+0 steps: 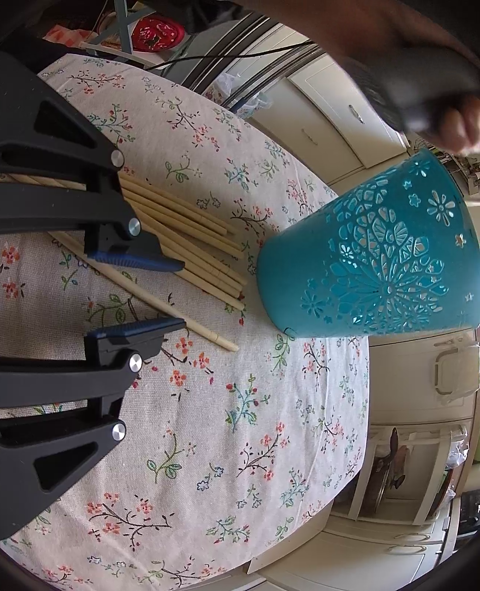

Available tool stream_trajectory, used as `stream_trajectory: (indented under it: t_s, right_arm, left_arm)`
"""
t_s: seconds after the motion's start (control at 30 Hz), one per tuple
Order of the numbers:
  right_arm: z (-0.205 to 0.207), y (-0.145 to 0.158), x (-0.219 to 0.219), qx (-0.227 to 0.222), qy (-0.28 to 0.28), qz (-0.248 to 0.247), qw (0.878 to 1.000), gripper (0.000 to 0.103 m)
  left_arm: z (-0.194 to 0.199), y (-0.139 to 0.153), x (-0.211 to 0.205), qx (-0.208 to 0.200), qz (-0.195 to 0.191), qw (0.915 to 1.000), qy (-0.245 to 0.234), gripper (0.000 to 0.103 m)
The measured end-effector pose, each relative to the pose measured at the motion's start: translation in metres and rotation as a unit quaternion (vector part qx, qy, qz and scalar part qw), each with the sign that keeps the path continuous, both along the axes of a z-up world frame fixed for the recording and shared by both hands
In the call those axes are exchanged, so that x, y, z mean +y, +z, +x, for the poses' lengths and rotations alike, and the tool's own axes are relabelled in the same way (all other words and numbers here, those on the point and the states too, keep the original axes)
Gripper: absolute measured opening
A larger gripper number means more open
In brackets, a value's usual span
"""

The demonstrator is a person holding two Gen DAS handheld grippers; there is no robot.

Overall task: Organize utensils
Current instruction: 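Carry the chopstick over the basket and open the left gripper, then grasp a chopstick with the right gripper and lift it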

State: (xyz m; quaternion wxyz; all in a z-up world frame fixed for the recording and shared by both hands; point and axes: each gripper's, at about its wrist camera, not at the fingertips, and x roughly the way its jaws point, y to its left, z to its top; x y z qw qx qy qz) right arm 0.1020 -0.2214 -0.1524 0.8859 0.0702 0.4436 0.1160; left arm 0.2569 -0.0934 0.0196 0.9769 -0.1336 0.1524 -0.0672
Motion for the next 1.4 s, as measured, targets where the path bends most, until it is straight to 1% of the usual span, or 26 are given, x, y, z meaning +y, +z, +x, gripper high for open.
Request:
stream_trajectory:
  t_s: [0.1, 0.23, 0.3, 0.37, 0.4, 0.43, 0.5, 0.57, 0.6, 0.63, 0.67, 0.73, 0.77, 0.83, 0.93, 0.97, 1.0, 1.03, 1.13, 1.2, 1.23, 1.37, 1.4]
  right_arm:
    - [-0.001, 0.0, 0.0, 0.0, 0.001, -0.002, 1.0, 0.027]
    - [0.0, 0.0, 0.001, -0.001, 0.001, -0.006, 1.0, 0.027]
    - [-0.001, 0.0, 0.003, -0.002, 0.001, -0.01, 1.0, 0.027]
    - [-0.001, 0.0, 0.004, -0.002, 0.001, -0.013, 1.0, 0.027]
    - [-0.001, 0.0, 0.004, -0.002, 0.001, -0.014, 1.0, 0.027]
    - [-0.001, 0.0, 0.005, -0.003, 0.001, -0.016, 1.0, 0.027]
    - [-0.002, 0.001, 0.005, -0.003, 0.0, -0.019, 1.0, 0.027]
    - [-0.003, 0.001, 0.004, -0.003, -0.005, -0.018, 1.0, 0.027]
    - [-0.003, 0.001, 0.004, -0.002, -0.006, -0.016, 1.0, 0.027]
    - [-0.004, 0.001, 0.003, -0.002, -0.009, -0.015, 1.0, 0.027]
    - [-0.004, 0.001, 0.003, -0.002, -0.012, -0.016, 1.0, 0.027]
    - [-0.005, 0.001, 0.005, -0.003, -0.013, -0.025, 1.0, 0.027]
    - [-0.005, 0.001, 0.007, -0.004, -0.013, -0.032, 0.999, 0.027]
    - [-0.006, 0.002, 0.01, -0.005, -0.012, -0.044, 0.999, 0.027]
    - [-0.007, 0.002, 0.015, -0.007, -0.009, -0.064, 0.998, 0.026]
    - [-0.007, 0.002, 0.016, -0.007, -0.008, -0.069, 0.998, 0.026]
    - [-0.007, 0.002, 0.018, -0.006, -0.008, -0.074, 0.997, 0.025]
    - [-0.007, 0.002, 0.018, -0.006, -0.009, -0.078, 0.997, 0.024]
    - [-0.007, 0.003, 0.022, -0.006, -0.012, -0.092, 0.996, 0.024]
    - [-0.008, 0.003, 0.024, -0.003, -0.008, -0.098, 0.995, 0.021]
    - [-0.008, 0.003, 0.026, -0.001, -0.002, -0.1, 0.995, 0.019]
    - [-0.009, 0.004, 0.024, 0.011, 0.011, -0.104, 0.994, 0.019]
    - [-0.008, 0.005, 0.021, 0.018, 0.007, -0.107, 0.994, 0.025]
  left_arm:
    - [-0.006, -0.007, 0.002, 0.003, 0.017, 0.9998, -0.004, 0.005]
    - [-0.011, -0.016, 0.007, 0.021, 0.036, 0.9989, -0.02, 0.005]
    - [-0.022, -0.02, 0.006, 0.032, 0.067, 0.9967, -0.035, 0.007]
    - [-0.033, -0.024, 0.008, 0.037, 0.09, 0.9945, -0.04, 0.016]
    - [-0.038, -0.026, 0.011, 0.038, 0.097, 0.9938, -0.038, 0.025]
    - [-0.047, -0.03, 0.016, 0.041, 0.107, 0.9929, -0.031, 0.039]
    - [-0.066, -0.036, 0.025, 0.038, 0.124, 0.9915, -0.014, 0.051]
    - [-0.081, -0.041, 0.034, 0.038, 0.135, 0.99, -0.008, 0.054]
    - [-0.087, -0.043, 0.038, 0.038, 0.14, 0.9894, -0.006, 0.059]
    - [-0.097, -0.048, 0.043, 0.037, 0.147, 0.9884, 0.001, 0.065]
    - [-0.103, -0.052, 0.048, 0.036, 0.152, 0.9877, 0.005, 0.068]
    - [-0.115, -0.067, 0.056, 0.04, 0.167, 0.985, 0.019, 0.083]
    - [-0.117, -0.079, 0.061, 0.054, 0.167, 0.9841, 0.024, 0.085]
    - [-0.114, -0.102, 0.07, 0.089, 0.161, 0.9828, 0.021, 0.086]
    - [-0.1, -0.139, 0.081, 0.15, 0.149, 0.9771, 0.023, 0.086]
    - [-0.097, -0.146, 0.084, 0.161, 0.145, 0.9759, 0.023, 0.086]
    - [-0.09, -0.154, 0.088, 0.191, 0.136, 0.972, 0.02, 0.087]
    - [-0.086, -0.157, 0.09, 0.201, 0.126, 0.9713, 0.017, 0.087]
    - [-0.083, -0.163, 0.102, 0.215, 0.092, 0.9721, 0.02, 0.09]
    - [-0.084, -0.166, 0.104, 0.218, 0.084, 0.9721, 0.018, 0.091]
    - [-0.084, -0.166, 0.104, 0.219, 0.081, 0.9721, 0.017, 0.092]
    - [-0.084, -0.167, 0.102, 0.217, 0.085, 0.9723, 0.012, 0.093]
    - [-0.085, -0.166, 0.101, 0.216, 0.087, 0.9724, 0.012, 0.093]
